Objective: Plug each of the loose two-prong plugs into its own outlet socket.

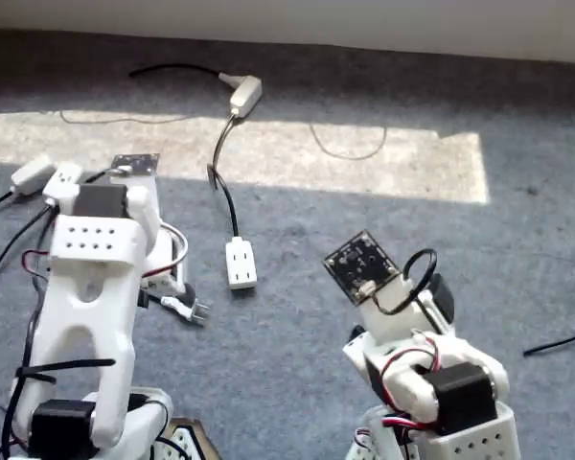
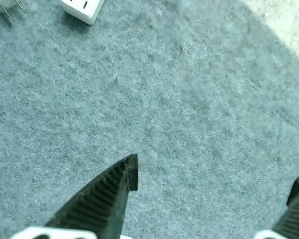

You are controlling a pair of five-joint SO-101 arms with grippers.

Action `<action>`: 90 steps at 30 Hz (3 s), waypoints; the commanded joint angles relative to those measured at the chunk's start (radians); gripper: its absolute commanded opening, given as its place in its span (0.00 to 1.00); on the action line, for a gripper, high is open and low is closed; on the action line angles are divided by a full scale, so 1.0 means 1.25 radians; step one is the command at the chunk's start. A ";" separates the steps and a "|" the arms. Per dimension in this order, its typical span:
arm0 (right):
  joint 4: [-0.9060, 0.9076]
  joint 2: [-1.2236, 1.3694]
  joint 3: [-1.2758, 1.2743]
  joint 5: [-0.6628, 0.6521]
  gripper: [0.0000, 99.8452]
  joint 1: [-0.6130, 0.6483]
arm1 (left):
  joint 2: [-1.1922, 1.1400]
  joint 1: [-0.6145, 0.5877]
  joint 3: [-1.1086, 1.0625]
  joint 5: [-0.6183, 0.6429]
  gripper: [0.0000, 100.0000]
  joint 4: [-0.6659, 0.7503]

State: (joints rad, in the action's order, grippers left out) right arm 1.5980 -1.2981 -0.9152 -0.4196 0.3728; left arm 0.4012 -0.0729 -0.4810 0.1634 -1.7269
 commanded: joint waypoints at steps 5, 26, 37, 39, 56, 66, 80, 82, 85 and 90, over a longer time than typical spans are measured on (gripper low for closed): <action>-0.013 -0.010 -0.017 -0.015 0.44 -0.012 | 0.024 0.101 -0.182 0.005 0.23 0.258; -0.215 -0.010 -0.233 -0.054 0.44 -0.008 | 0.028 0.012 -0.240 0.068 0.23 0.481; -0.225 -0.010 -0.234 -0.036 0.44 -0.007 | 0.030 -0.020 -0.280 0.475 0.23 0.475; -0.233 -0.010 -0.234 -0.020 0.44 -0.007 | 0.029 -0.019 -0.289 0.485 0.23 0.498; -0.251 -0.010 -0.258 -0.016 0.44 0.004 | 0.030 0.096 -0.508 0.687 0.23 0.886; -0.255 -0.010 -0.263 -0.015 0.44 0.023 | 0.031 0.085 -0.456 0.687 0.23 0.669; -0.257 -0.010 -0.263 -0.015 0.44 0.023 | 0.025 0.085 -0.085 0.651 0.23 0.218; -0.257 -0.010 -0.263 -0.015 0.44 0.023 | 0.023 0.085 -0.088 0.608 0.23 0.207; -0.257 -0.010 -0.263 -0.015 0.44 0.023 | 0.023 0.084 -0.136 0.577 0.23 0.206; -0.257 -0.010 -0.265 -0.015 0.44 0.023 | 0.023 0.084 -0.226 0.577 0.23 0.304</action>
State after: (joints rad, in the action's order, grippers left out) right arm 1.2927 -1.3088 -1.2497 -0.4457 0.3928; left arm 0.4166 0.0437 -0.7066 0.8922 -1.4492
